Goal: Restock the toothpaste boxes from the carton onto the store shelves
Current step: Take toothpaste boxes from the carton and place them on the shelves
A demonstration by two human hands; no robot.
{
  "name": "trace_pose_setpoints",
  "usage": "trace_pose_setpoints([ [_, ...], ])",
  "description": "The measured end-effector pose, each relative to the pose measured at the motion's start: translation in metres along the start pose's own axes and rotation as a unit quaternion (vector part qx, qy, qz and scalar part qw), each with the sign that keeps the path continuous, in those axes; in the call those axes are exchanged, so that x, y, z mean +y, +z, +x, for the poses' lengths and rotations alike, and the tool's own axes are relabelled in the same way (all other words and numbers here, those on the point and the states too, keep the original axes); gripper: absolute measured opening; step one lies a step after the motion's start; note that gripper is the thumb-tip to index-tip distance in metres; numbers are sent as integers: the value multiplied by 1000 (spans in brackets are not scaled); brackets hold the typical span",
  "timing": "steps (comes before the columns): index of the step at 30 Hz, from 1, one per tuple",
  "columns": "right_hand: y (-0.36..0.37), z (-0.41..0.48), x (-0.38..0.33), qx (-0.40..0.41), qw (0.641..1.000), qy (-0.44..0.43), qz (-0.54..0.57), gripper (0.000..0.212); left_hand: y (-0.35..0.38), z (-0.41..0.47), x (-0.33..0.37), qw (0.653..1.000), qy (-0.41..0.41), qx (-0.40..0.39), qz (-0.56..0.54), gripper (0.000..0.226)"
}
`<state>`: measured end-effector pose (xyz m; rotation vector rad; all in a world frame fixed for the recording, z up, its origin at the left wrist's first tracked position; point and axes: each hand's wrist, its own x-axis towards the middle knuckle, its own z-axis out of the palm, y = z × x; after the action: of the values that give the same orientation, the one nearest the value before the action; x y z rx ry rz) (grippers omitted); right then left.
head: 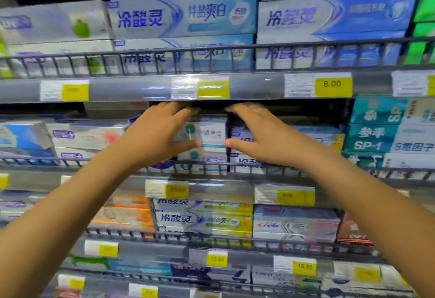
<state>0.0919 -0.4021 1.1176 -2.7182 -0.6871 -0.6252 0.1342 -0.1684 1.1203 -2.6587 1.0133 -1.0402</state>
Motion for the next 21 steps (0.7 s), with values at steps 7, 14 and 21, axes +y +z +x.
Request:
trace_pose_setpoints([
  [7,20,28,-37,17,997,73,-17,73,8,-29,-66,999,-6,-12,-41,77],
  [14,22,36,-48,31,991,115,-57,65,17,-48,-103,988,1,2,-152,57],
  [21,21,39,-58,46,989,120,-68,57,20,-44,-113,982,20,21,-185,45],
])
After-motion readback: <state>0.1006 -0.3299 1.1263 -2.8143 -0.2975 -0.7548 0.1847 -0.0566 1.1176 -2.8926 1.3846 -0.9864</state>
